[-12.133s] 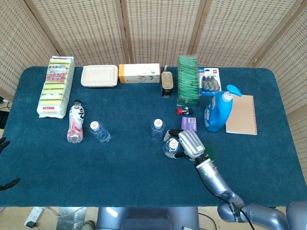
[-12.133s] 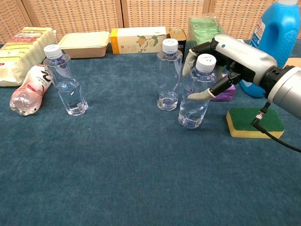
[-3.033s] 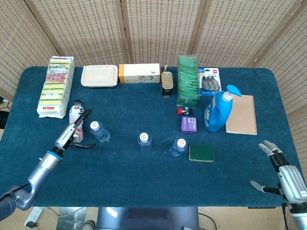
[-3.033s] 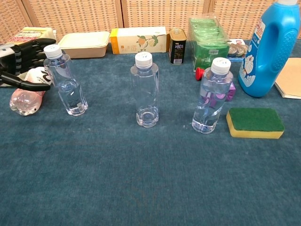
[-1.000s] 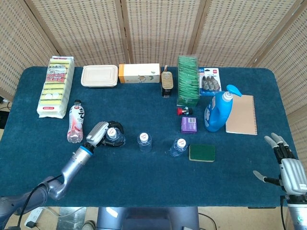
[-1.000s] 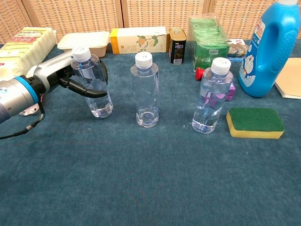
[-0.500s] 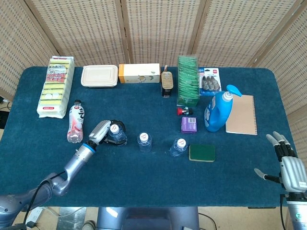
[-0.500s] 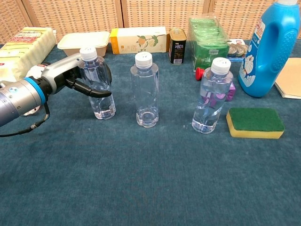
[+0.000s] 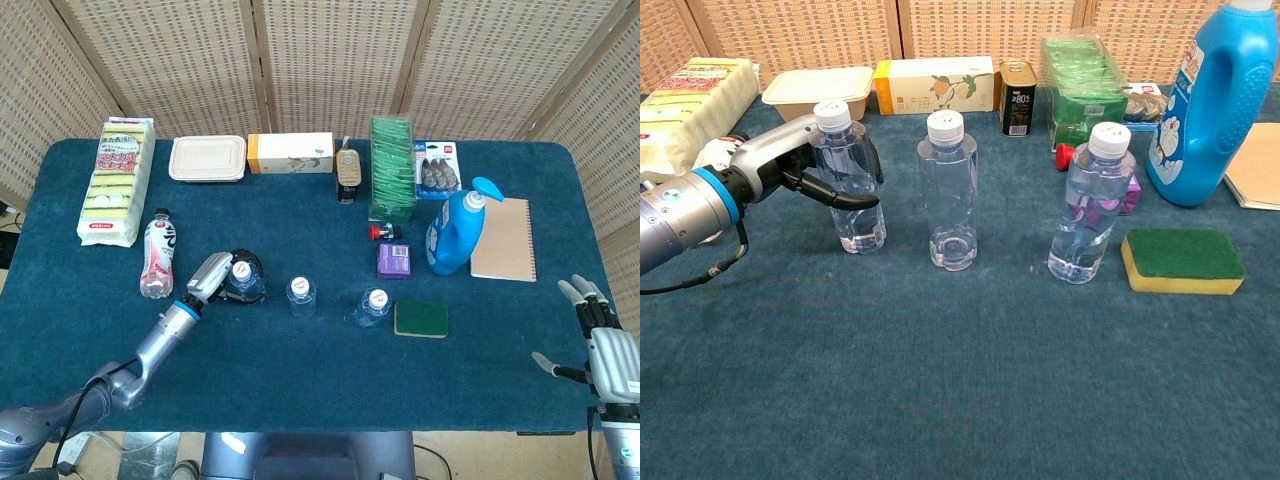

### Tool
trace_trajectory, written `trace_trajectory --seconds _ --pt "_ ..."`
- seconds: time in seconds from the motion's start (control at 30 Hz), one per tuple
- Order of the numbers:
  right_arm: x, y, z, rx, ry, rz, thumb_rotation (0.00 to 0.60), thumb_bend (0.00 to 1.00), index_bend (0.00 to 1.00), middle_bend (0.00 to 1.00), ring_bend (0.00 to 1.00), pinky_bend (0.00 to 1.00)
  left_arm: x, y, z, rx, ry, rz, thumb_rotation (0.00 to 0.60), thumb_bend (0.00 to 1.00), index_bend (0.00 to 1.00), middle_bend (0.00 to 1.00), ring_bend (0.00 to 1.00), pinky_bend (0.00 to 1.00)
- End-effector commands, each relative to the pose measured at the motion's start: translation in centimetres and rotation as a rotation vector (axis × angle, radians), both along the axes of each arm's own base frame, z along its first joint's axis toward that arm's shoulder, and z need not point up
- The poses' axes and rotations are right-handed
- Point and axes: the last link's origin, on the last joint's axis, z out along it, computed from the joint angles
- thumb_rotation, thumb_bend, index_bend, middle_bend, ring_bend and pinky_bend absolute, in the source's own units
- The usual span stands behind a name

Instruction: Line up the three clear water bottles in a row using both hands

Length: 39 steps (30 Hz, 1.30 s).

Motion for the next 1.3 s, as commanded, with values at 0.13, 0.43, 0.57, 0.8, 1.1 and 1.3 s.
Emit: trace_trajectory --seconds 0.13,0.43,0.57,0.8,1.1,1.3 --pt "0.1 0.0 -0.1 0.012 0.000 0.004 0.600 0.00 0.11 0.03 0.00 0.16 -0.4 0.1 0.1 -0.028 -0.001 0.001 0.600 0.21 0.10 0.05 0.06 0.31" --pt "0.2 0.2 0.0 0.012 -0.005 0.009 0.600 0.00 0.11 0.03 0.00 0.16 -0.7 -0.1 0.8 -0.041 -0.037 -0.003 0.600 0.17 0.00 0.00 0.00 0.25" --pt "0.3 0.3 0.1 0.014 -0.007 0.013 0.600 0.00 0.11 0.03 0.00 0.16 -1.2 -0.3 2.1 -0.029 -0.055 -0.008 0.600 0.14 0.00 0.00 0.00 0.21" --pt "0.6 0.7 0.2 0.025 -0.012 0.018 0.600 0.00 0.11 0.02 0.00 0.16 -2.8 -1.4 6.7 0.035 -0.101 -0.023 0.600 0.12 0.00 0.00 0.00 0.18" --pt "1.0 1.1 0.4 0.032 -0.007 0.031 0.600 0.00 0.11 0.01 0.00 0.15 -7.0 -5.4 15.8 0.202 0.041 0.021 0.600 0.12 0.00 0.00 0.00 0.12" --pt "1.0 1.5 0.7 0.024 -0.005 0.032 0.600 0.00 0.10 0.01 0.00 0.15 -11.0 -11.6 21.0 0.344 0.208 0.143 0.600 0.12 0.00 0.00 0.00 0.10"
